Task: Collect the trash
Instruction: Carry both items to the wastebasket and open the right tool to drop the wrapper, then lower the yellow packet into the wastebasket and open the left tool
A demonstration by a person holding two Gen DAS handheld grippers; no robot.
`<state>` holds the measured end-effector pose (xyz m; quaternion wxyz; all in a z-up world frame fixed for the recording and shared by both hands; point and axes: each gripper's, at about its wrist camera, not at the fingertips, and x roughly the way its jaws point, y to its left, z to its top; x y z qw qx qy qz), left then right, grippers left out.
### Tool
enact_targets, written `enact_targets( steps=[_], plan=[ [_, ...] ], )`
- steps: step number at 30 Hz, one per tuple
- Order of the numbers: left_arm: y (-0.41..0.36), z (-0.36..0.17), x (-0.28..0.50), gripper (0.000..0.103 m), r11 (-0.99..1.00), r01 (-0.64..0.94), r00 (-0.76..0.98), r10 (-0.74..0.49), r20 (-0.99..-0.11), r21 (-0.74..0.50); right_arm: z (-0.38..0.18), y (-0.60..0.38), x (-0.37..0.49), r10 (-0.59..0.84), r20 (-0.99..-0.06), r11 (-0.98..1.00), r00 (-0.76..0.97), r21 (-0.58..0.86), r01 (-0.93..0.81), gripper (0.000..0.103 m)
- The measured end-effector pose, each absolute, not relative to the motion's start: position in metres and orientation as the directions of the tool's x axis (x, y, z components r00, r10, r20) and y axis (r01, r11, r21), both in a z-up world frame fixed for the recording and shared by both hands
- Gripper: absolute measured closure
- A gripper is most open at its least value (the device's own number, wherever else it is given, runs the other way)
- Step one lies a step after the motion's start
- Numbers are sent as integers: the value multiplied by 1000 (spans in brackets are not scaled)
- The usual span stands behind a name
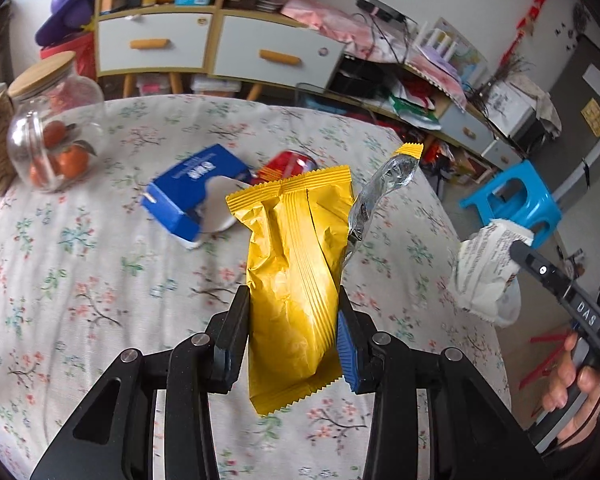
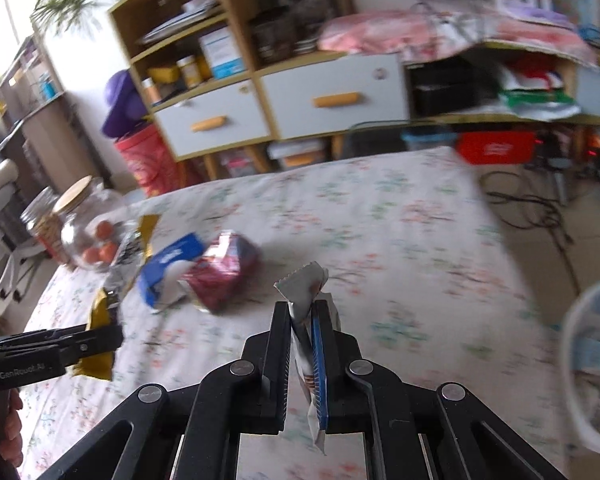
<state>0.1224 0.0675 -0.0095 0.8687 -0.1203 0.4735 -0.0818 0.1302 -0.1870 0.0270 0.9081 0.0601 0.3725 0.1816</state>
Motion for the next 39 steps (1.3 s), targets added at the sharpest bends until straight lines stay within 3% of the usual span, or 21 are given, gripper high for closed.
enact_targets(
  steps=[21, 22, 24, 25, 26, 39],
  plan=[
    [-38, -23, 120, 62, 946, 192, 464, -323, -825, -263, 41, -383, 102, 87, -639, 963, 765, 252, 101, 92],
    [-47, -23, 121, 62, 942, 203, 458, -332, -825, -267, 40, -388, 103, 73, -643, 961, 763, 250, 119, 91],
    [-61, -25, 124, 62, 935, 219, 446, -350, -824, -279, 36, -400, 105, 59, -666, 956, 744, 253, 150, 66],
    [-72, -27, 126, 62, 930, 230, 437, -362, -824, -287, 34, -405, 105, 55, -675, 951, 736, 259, 166, 48],
    [-80, -28, 128, 62, 927, 238, 430, -369, -824, -291, 33, -409, 103, 53, -675, 947, 736, 268, 177, 45],
    [-201, -43, 154, 62, 878, 380, 343, -426, -837, -291, 28, -462, 75, 1, -726, 934, 688, 247, 259, 35]
  ],
)
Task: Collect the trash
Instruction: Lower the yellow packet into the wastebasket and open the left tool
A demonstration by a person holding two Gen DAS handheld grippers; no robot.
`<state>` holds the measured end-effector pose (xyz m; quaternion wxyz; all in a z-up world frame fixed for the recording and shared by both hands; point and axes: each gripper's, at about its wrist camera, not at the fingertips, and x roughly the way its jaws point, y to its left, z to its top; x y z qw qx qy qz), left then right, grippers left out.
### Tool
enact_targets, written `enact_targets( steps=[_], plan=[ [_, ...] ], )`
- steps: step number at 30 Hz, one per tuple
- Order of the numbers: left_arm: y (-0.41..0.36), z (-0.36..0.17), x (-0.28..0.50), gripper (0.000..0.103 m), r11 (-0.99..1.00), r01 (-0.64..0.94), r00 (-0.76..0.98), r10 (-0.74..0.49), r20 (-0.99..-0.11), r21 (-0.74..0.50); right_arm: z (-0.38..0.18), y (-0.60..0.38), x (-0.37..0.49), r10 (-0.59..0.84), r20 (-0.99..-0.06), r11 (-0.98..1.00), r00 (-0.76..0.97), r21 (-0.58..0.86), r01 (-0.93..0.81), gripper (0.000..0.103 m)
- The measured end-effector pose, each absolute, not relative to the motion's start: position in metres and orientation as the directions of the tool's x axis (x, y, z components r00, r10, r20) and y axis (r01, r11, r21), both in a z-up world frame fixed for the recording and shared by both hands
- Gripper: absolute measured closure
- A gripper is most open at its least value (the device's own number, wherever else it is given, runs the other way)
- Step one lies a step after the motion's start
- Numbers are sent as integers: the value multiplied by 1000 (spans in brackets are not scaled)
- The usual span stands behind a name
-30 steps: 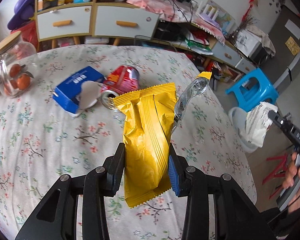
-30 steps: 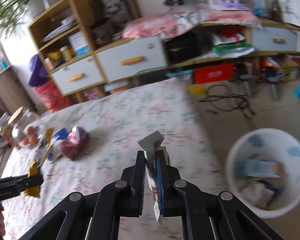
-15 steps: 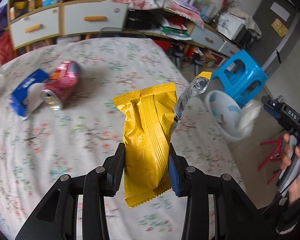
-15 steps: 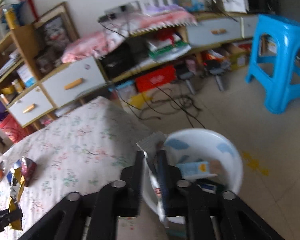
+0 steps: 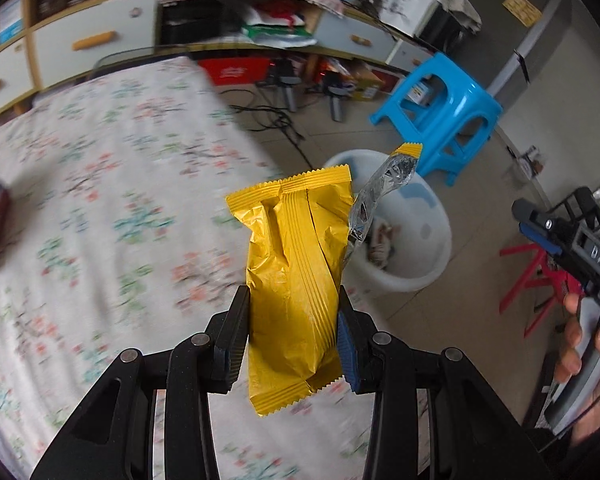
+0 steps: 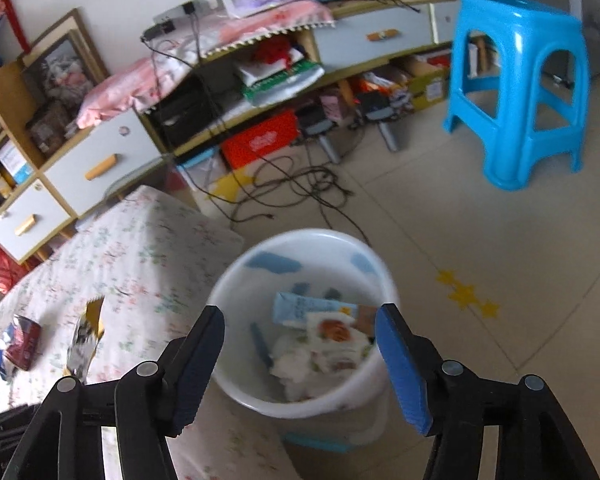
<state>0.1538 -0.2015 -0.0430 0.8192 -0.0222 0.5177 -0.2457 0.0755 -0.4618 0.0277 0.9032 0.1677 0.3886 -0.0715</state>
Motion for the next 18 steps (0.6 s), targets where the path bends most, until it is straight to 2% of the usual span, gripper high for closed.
enact_targets(
  steps=[10, 13, 14, 17, 18],
  plan=[
    [-268, -49, 177, 61, 846, 452, 323, -450, -832, -282, 17, -489, 67, -54, -771, 930, 635, 194, 314, 32],
    [-278, -46, 182, 60, 830, 473, 344, -484, -805, -297, 16, -492, 68, -49, -776, 926, 629, 200, 319, 32],
    [-279, -44, 183, 54, 824, 481, 352, -494, -795, -299, 15, -494, 68, -49, -777, 926, 628, 201, 320, 32],
    [-283, -42, 186, 23, 831, 482, 379, -483, -789, -277, 15, -495, 70, -49, -780, 923, 624, 203, 327, 32],
    [-282, -41, 187, 16, 839, 473, 387, -472, -792, -269, 15, -495, 70, -49, -781, 922, 623, 205, 329, 32]
  ],
)
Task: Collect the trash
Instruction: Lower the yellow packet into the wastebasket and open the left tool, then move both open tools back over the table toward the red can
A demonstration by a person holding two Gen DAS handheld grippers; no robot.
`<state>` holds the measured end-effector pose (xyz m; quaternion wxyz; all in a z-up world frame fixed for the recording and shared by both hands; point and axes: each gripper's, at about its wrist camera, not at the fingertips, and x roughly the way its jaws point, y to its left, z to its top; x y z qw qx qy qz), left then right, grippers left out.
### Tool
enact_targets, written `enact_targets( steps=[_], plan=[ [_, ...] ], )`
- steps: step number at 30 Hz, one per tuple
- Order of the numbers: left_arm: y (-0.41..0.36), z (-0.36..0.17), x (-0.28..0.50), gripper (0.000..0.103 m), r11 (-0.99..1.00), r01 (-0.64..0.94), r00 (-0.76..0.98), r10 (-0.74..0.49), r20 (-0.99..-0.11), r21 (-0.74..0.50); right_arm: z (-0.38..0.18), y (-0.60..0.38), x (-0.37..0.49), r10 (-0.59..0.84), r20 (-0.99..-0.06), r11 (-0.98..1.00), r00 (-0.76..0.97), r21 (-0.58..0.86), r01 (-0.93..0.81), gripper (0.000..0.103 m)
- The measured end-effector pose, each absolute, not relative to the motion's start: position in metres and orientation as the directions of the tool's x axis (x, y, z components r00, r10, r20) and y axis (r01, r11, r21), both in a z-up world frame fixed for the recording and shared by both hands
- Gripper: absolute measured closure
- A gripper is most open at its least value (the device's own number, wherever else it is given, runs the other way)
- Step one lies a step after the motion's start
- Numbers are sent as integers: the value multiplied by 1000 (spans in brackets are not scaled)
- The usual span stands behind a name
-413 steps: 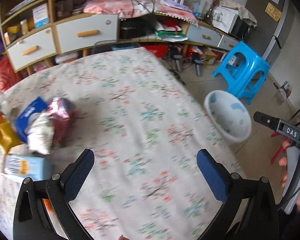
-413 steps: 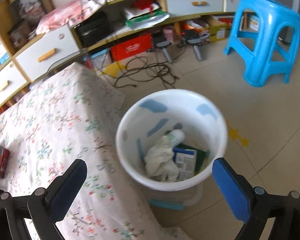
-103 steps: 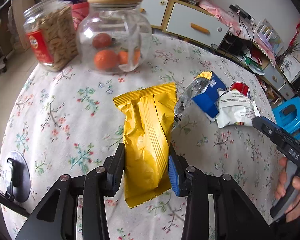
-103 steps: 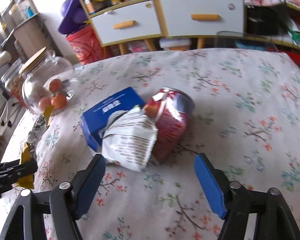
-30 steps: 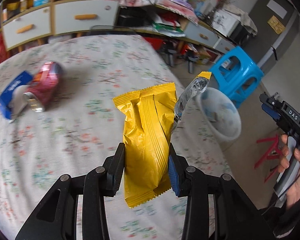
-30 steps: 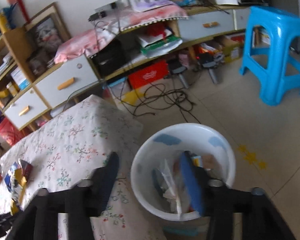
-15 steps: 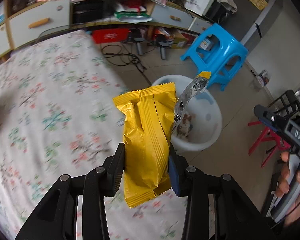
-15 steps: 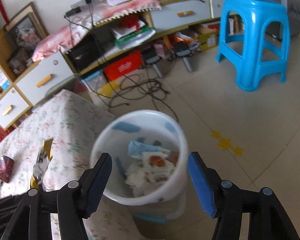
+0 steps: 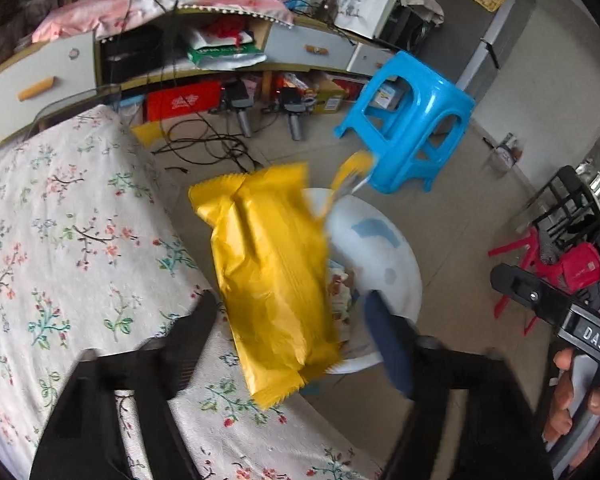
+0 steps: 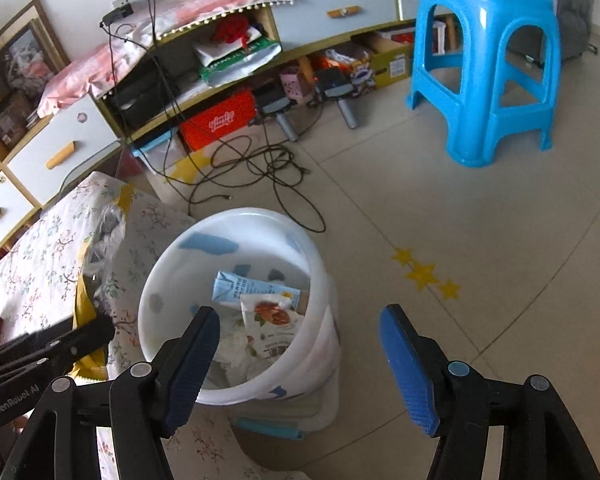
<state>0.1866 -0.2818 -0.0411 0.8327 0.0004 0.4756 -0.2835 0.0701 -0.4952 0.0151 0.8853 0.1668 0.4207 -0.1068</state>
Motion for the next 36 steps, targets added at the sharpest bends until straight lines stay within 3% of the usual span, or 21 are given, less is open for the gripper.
enact_targets(
  steps=[5, 11, 21, 36],
  plan=[
    [-268, -39, 184, 11, 866, 456, 410, -409, -815, -205, 17, -491, 72, -48, -778, 921, 626, 208, 329, 25],
    [-233, -35, 180, 5, 878, 423, 409, -406, -817, -224, 17, -479, 77, -39, -780, 932, 624, 197, 305, 24],
    [-146, -33, 166, 4, 922, 332, 443, -339, -830, -199, 16, -442, 92, -20, -786, 958, 618, 163, 238, 23],
    [6, -35, 175, 3, 989, 109, 505, -145, -851, -104, 6, -345, 131, 29, -810, 990, 586, 104, 95, 21]
  ],
)
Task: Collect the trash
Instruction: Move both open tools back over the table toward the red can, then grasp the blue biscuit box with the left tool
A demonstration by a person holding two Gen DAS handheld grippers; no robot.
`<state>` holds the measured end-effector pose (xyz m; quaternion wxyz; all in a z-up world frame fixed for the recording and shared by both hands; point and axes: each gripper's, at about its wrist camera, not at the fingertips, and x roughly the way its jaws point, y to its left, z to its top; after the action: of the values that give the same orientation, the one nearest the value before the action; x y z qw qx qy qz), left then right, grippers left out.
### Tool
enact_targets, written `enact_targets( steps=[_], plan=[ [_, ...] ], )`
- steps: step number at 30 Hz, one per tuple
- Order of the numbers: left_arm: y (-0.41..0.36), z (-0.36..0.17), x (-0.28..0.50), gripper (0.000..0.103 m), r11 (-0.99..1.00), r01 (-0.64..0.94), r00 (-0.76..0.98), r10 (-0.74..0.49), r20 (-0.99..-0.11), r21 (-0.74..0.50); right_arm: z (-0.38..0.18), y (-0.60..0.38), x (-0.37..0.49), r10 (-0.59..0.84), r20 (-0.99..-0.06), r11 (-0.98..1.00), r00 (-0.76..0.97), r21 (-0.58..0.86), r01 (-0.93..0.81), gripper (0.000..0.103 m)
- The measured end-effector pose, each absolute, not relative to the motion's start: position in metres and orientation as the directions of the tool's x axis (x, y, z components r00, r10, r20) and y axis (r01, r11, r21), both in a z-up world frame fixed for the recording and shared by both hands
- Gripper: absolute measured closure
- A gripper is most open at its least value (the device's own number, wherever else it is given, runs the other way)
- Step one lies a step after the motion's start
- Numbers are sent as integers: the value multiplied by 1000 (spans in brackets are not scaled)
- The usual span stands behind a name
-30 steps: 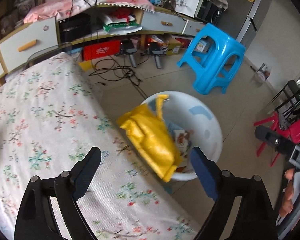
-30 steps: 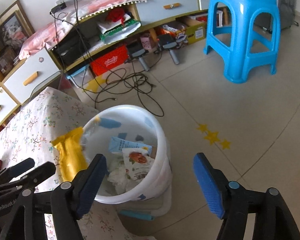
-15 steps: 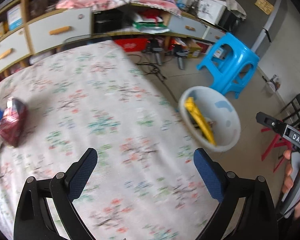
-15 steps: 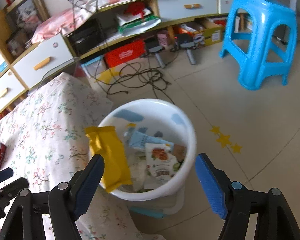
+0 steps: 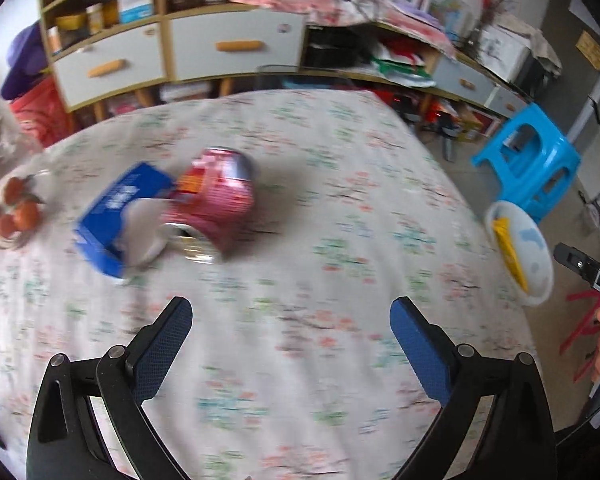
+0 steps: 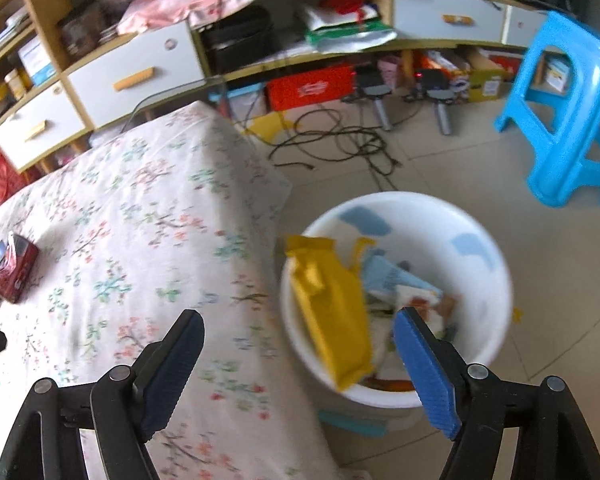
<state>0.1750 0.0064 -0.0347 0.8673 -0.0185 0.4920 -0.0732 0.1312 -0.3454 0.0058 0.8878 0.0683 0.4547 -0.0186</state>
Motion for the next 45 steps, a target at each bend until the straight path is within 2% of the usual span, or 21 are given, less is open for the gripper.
enact_targets(
  steps=[8, 14, 26, 28, 31, 32, 33, 36, 45],
  plan=[
    [83, -36, 192, 2, 999, 5, 526, -40, -850, -44, -3, -286, 156, 67, -821, 995, 567, 100, 27, 20],
    [138, -58, 219, 2, 996, -88, 489, 17, -872, -30, -16, -246, 174, 86, -838, 995, 539, 98, -6, 20],
    [145, -91, 254, 3, 996, -69, 453, -26, -891, -63, -45, -192, 206, 161, -866, 986, 474, 155, -52, 20],
    [144, -90, 253, 7, 996, -53, 466, -33, -884, -65, -48, -188, 208, 162, -869, 986, 467, 155, -53, 20],
    [145, -85, 252, 27, 996, -32, 477, -59, -877, -84, -52, -185, 212, 153, -873, 988, 462, 150, -43, 20],
    [146, -84, 251, 38, 995, -26, 480, -69, -875, -93, -53, -185, 213, 153, -874, 988, 461, 152, -39, 20],
    [147, -83, 251, 41, 994, -23, 479, -80, -874, -103, -54, -184, 214, 154, -876, 987, 458, 155, -35, 20],
    [149, -80, 246, 44, 988, -30, 472, -117, -874, -149, -59, -180, 214, 164, -881, 985, 444, 168, -29, 20],
    [167, -73, 216, 45, 972, -125, 428, -130, -895, -201, -66, -144, 210, 189, -897, 982, 399, 182, -55, 20]
  ],
)
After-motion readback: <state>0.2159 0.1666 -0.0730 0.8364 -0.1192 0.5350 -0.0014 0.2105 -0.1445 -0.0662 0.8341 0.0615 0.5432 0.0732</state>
